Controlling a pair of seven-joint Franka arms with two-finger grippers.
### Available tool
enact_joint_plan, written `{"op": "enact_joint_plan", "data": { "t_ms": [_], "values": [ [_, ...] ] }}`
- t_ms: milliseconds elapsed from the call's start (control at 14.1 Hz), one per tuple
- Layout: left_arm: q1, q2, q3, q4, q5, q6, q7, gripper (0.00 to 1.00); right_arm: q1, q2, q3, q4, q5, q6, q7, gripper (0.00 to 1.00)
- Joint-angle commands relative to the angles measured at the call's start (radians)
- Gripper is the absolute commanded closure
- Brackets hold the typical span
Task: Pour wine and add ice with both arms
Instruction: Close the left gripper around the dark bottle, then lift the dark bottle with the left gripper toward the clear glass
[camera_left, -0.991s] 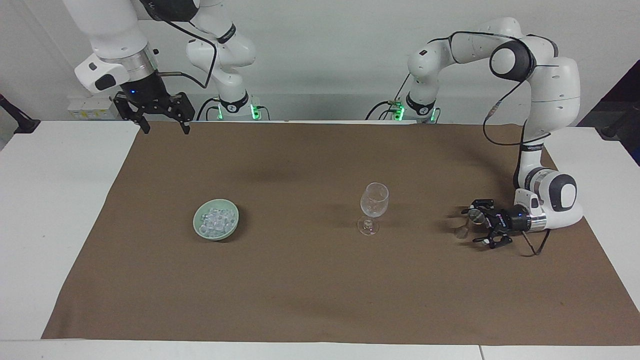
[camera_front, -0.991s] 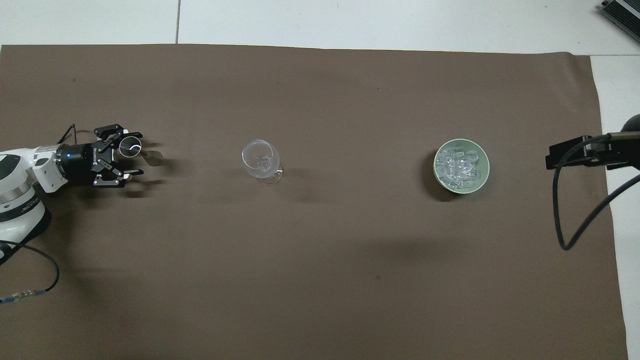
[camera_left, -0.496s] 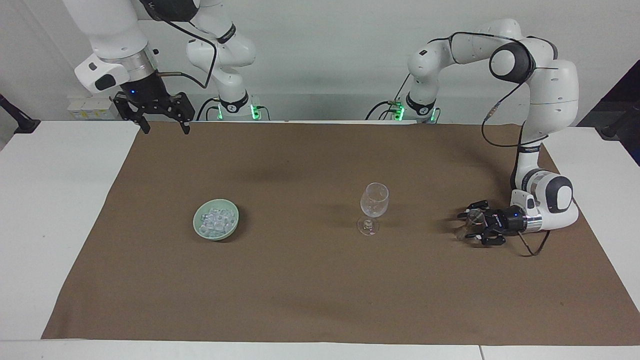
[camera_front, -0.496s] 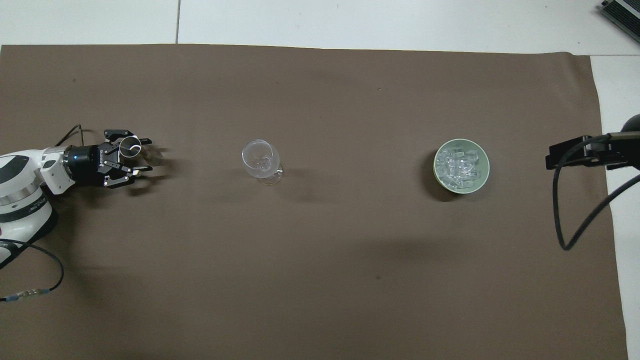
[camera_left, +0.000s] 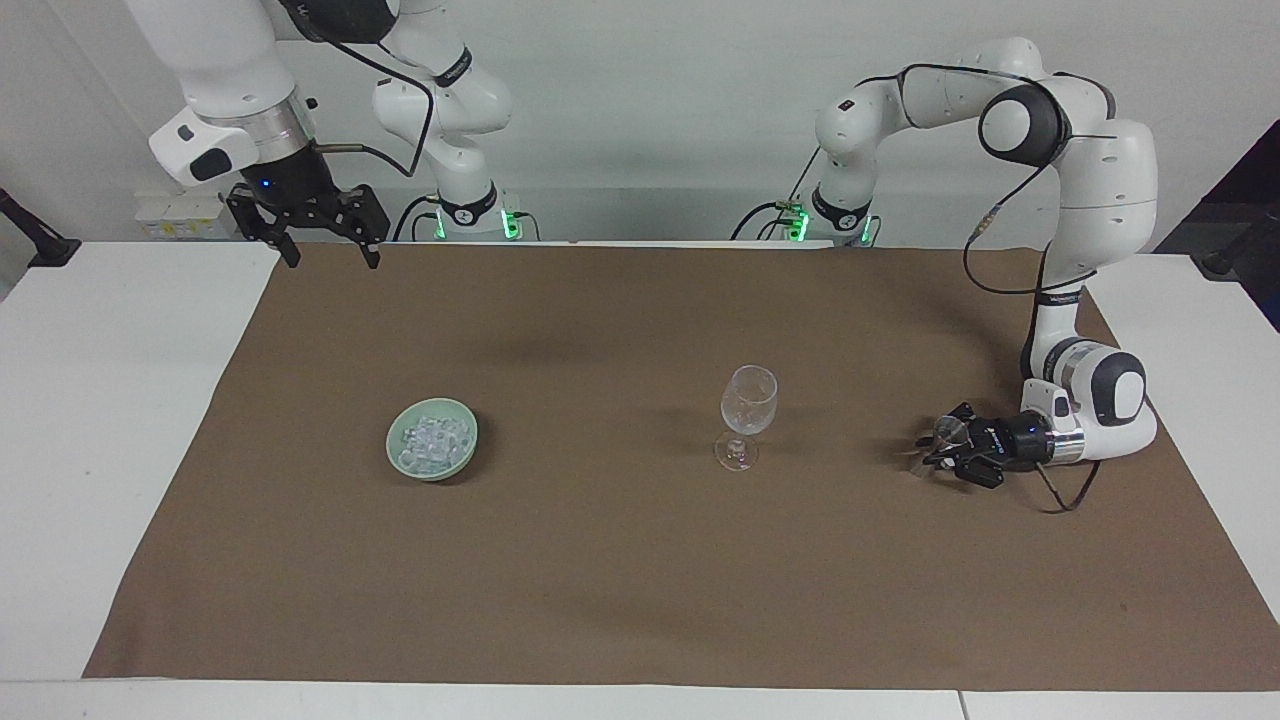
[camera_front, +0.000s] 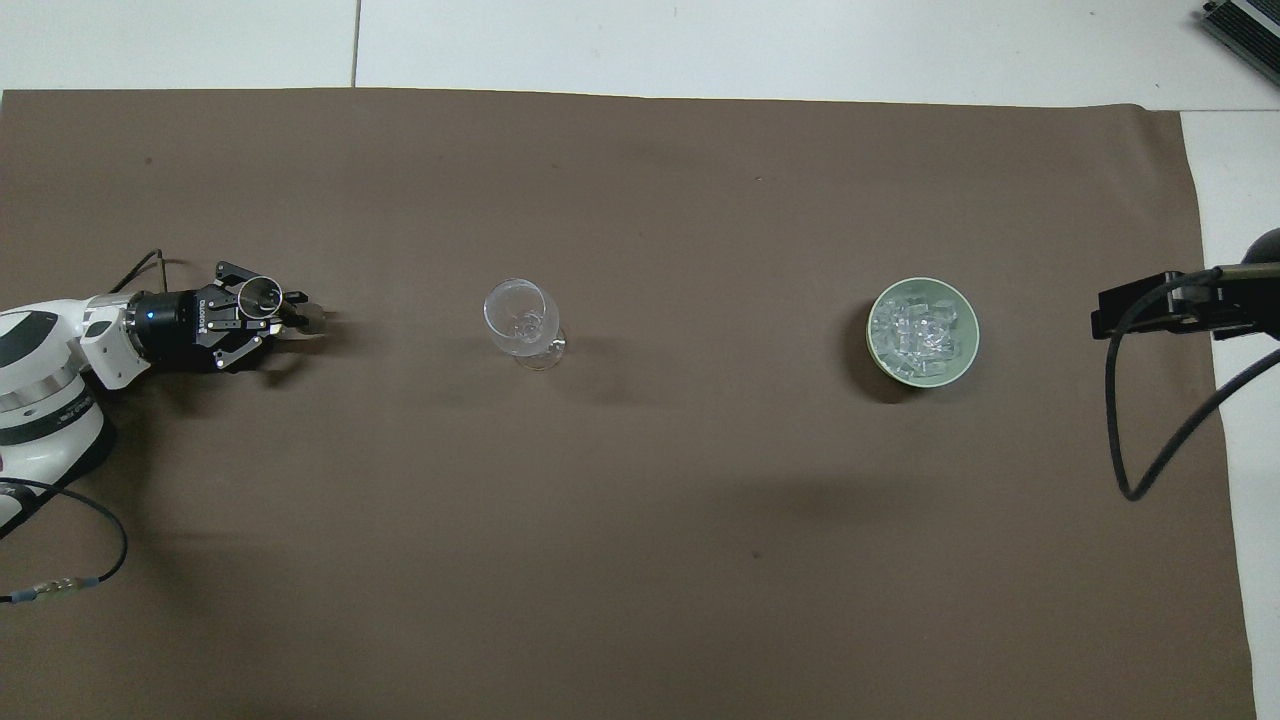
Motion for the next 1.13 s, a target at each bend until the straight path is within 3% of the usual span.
{"op": "enact_joint_plan", "data": {
  "t_ms": [0, 142, 708, 1062],
  "values": [
    [0.007, -0.002, 0.000, -0.007, -0.022, -0.022, 0.023, 0.92, -0.013, 0.005, 0.006, 0.010, 0.017, -0.009, 0.013, 0.00],
    [0.008, -0.011, -0.003, -0.006, -0.022, -0.050, 0.023, 1.00, -0.013, 0.005, 0.006, 0.010, 0.017, -0.009, 0.013, 0.00],
    [0.002, -0.094, -0.028, 0.008, -0.034, -0.117, -0.003, 1.00, -0.013, 0.005, 0.006, 0.010, 0.017, -0.009, 0.013, 0.00],
    [-0.064, -0.255, -0.031, -0.003, -0.034, -0.038, -0.103, 1.00, -0.013, 0.005, 0.006, 0.010, 0.017, -0.009, 0.013, 0.00]
  ]
}}
